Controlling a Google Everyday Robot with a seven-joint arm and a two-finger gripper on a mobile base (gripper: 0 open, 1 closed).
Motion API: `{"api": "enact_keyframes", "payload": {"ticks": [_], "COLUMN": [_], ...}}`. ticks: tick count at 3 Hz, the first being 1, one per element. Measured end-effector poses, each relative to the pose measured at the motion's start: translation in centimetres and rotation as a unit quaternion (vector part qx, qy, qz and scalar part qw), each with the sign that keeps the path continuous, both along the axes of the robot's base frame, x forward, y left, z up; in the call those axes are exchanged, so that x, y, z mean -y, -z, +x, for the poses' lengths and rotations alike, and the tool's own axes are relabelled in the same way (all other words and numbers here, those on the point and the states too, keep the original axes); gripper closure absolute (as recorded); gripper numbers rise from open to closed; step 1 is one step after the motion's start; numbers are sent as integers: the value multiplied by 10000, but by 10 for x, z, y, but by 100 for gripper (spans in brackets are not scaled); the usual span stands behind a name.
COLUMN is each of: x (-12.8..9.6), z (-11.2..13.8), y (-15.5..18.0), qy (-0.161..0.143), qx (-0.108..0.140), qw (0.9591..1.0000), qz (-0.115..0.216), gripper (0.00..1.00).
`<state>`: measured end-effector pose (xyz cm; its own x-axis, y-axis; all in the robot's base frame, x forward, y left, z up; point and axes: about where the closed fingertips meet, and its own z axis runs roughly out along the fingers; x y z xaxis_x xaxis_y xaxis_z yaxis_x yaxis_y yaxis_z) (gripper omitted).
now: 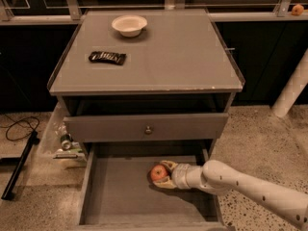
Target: Place apple into middle drawer
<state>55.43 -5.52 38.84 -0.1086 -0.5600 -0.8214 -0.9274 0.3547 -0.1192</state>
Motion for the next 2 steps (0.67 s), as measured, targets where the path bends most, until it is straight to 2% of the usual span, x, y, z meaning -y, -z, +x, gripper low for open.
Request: {"api": "enact_keyframes", "payload": {"ticks": [1,2], "x": [0,0], "z": [0,0], "y": [0,0], "qy": [0,-1], "qx": [0,0], "qw": [10000,10000], "qz": [0,0], "gripper": [11,0]}}
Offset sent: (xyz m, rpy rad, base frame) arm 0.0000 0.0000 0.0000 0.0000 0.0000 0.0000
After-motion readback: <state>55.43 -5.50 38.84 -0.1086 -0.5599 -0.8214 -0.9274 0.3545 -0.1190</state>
